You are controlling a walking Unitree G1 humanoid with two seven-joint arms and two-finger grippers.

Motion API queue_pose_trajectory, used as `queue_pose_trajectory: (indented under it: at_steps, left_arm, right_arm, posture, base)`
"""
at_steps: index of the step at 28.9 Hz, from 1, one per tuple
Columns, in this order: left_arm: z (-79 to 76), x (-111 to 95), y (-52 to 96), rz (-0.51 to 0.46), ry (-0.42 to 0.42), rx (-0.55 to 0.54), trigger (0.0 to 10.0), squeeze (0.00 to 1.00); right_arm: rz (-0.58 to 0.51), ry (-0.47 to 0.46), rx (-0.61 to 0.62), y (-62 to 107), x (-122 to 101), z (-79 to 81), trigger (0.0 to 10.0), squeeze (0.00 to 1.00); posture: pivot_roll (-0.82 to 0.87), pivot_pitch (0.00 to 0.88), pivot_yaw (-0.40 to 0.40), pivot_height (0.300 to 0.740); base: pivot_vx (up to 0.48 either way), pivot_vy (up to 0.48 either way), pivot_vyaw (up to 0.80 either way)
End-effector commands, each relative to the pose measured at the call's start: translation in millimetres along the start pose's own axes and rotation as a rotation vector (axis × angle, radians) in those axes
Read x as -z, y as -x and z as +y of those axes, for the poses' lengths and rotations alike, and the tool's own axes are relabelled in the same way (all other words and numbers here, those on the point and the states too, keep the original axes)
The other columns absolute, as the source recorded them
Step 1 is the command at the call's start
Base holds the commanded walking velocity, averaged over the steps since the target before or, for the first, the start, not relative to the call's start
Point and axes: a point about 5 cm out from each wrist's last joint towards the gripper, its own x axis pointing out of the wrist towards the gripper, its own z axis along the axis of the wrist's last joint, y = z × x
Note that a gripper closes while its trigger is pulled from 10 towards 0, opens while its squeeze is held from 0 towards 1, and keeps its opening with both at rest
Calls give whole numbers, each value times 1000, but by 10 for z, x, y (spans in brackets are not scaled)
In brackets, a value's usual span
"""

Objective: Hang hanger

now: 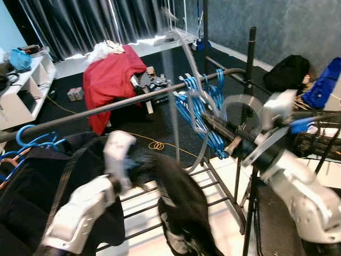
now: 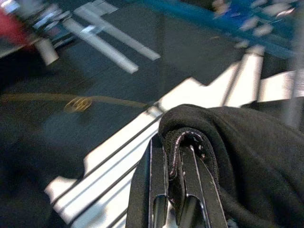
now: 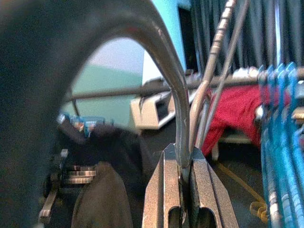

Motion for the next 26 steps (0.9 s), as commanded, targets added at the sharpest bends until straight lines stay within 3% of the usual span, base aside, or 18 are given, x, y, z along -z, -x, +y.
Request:
queue_pose_trajectory:
  at_steps: [1,2,3,6,11,15,17,22,26]
  left_arm:
    - [308,-48,115,-36,-17,-203,10000,0]
    - [360,42,190,-16,14,-275,10000,0]
    - [360,42,190,-16,14,-275,10000,0]
    - [463,383,442,91,61,-511,10000,0]
    - [500,537,555,139,92,-660,10000,0]
    - [474,552,550,131,109,-678,10000,0]
    - [389,530,494,98,97,-676,10000,0]
    - [308,488,468,80,31,-640,10000,0]
    - [288,491,476,84,14,-634,10000,0]
  right_arm:
    - [71,27,3,6,86,8,10000,0]
    - [136,46,0,15,209,34,10000,0]
    - [136,46,0,15,209,34,10000,0]
    - [370,115,-20,111,686,120,10000,0]
    - [495,149,7,221,956,45,10000,0]
    - [522,175,27,243,1012,-5,10000,0]
    - [546,225,95,250,1084,-152,10000,0]
    - [549,250,200,263,1244,-250,10000,0]
    - [519,220,239,268,1236,-279,10000,0]
  posture:
    - [-146,0,136,740]
    - [-132,0,119,740]
    - [-132,0,119,740]
    - [-125,0,97,740]
    - [-72,0,0,740]
    - [-48,0,-28,740]
    - [-8,0,-65,740]
    - [2,0,-57,740]
    - [-7,0,-25,740]
  base:
    - [0,0,0]
    - [0,0,0]
    - [0,0,0]
    - [0,0,0]
    - [0,0,0]
    - [0,0,0]
    - [0,0,0]
    - [0,0,0]
    - [-83,0,0]
